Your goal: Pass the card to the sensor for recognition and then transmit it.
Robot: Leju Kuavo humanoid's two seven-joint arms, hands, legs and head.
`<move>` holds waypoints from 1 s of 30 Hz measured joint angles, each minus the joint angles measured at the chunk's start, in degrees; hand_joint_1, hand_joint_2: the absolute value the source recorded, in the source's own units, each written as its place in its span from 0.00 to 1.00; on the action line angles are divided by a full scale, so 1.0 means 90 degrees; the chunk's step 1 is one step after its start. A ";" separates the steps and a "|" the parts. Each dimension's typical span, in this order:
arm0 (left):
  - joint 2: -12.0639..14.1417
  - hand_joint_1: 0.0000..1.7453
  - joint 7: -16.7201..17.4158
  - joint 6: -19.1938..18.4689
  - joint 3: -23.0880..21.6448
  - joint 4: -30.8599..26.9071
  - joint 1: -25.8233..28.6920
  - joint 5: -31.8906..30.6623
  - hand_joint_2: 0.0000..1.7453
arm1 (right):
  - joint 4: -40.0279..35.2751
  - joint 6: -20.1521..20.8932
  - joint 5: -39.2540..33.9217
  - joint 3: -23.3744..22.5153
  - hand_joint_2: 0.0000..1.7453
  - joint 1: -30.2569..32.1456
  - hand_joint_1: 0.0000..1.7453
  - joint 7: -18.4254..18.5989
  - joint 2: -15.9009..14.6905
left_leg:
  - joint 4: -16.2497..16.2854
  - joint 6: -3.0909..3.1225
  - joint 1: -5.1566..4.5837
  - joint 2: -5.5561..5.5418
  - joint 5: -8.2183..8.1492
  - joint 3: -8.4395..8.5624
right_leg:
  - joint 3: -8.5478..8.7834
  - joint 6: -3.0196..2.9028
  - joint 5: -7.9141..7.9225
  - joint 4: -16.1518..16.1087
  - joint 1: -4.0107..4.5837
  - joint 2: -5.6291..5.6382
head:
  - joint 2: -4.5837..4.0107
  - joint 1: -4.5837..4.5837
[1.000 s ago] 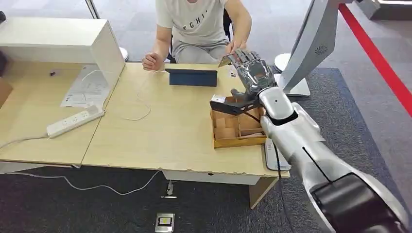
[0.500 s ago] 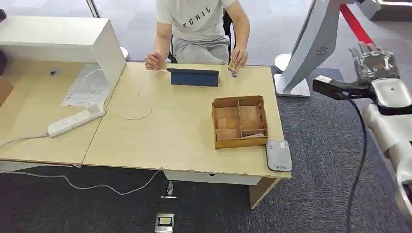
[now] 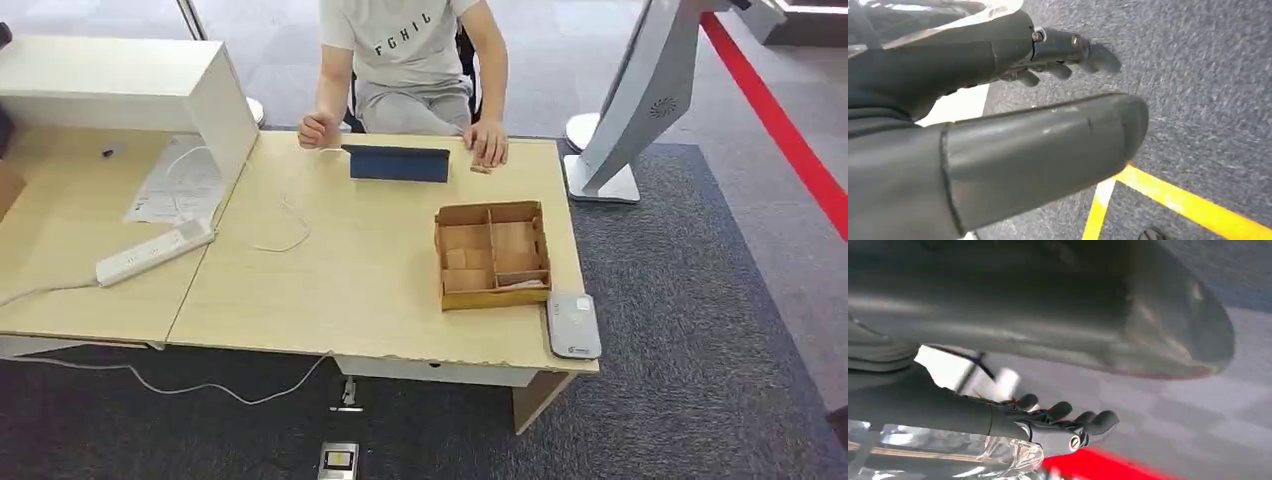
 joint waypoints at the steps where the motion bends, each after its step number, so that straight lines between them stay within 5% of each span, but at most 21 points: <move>1: -0.0012 0.00 -0.0053 -0.0020 0.0000 0.0000 -0.0005 -0.0032 0.00 | 0.0024 -0.0034 -0.0188 -0.0243 0.00 0.0225 0.00 0.0287 0.0186 | -0.0002 -0.0001 0.0003 0.0004 0.0000 0.0009 | -0.0002 -0.0002 -0.0001 0.0000 0.0003 0.0001 | 0.0000 0.0003; 7: -0.0095 0.00 -0.0238 -0.0032 -0.0005 0.0005 -0.0056 -0.0253 0.00 | 0.0136 -0.0179 -0.0720 -0.1303 0.00 0.0907 0.00 0.1626 0.1621 | -0.0006 -0.0030 0.0014 0.0023 -0.0005 0.0040 | -0.0002 -0.0032 -0.0017 0.0020 0.0015 0.0021 | 0.0000 0.0000; 13: -0.0129 0.00 -0.0313 0.0010 -0.0017 0.0002 -0.0077 -0.0510 0.00 | 0.0214 -0.0333 -0.0905 -0.1634 0.00 0.1083 0.00 0.1548 0.2725 | -0.0006 -0.0047 0.0012 0.0048 -0.0002 0.0052 | -0.0006 -0.0042 -0.0017 0.0036 0.0012 0.0039 | 0.0000 0.0002; 16: -0.0109 0.00 -0.0325 0.0046 -0.0017 0.0002 -0.0080 -0.0527 0.00 | 0.0231 -0.0222 -0.0913 -0.1769 0.00 0.1085 0.00 0.0907 0.2817 | -0.0006 -0.0047 0.0011 0.0059 -0.0002 0.0053 | -0.0007 -0.0041 -0.0017 0.0036 0.0011 0.0044 | 0.0000 0.0005; 21: -0.0090 0.00 -0.0306 0.0068 -0.0022 0.0000 -0.0084 -0.0597 0.00 | 0.0238 0.0742 -0.0605 -0.1857 0.00 0.1085 0.00 -0.0003 0.2686 | -0.0005 -0.0045 -0.0004 0.0061 -0.0003 0.0054 | -0.0007 -0.0040 -0.0016 0.0034 -0.0005 0.0045 | 0.0000 0.0002; 30: -0.0158 0.00 -0.0401 0.0019 -0.0027 0.0002 -0.0090 -0.0588 0.00 | 0.0272 0.1251 0.0067 -0.1791 0.00 0.1101 0.00 0.0199 0.2846 | -0.0005 -0.0044 0.0000 0.0064 -0.0004 0.0056 | -0.0007 -0.0040 -0.0017 0.0034 -0.0005 0.0046 | 0.0000 0.0002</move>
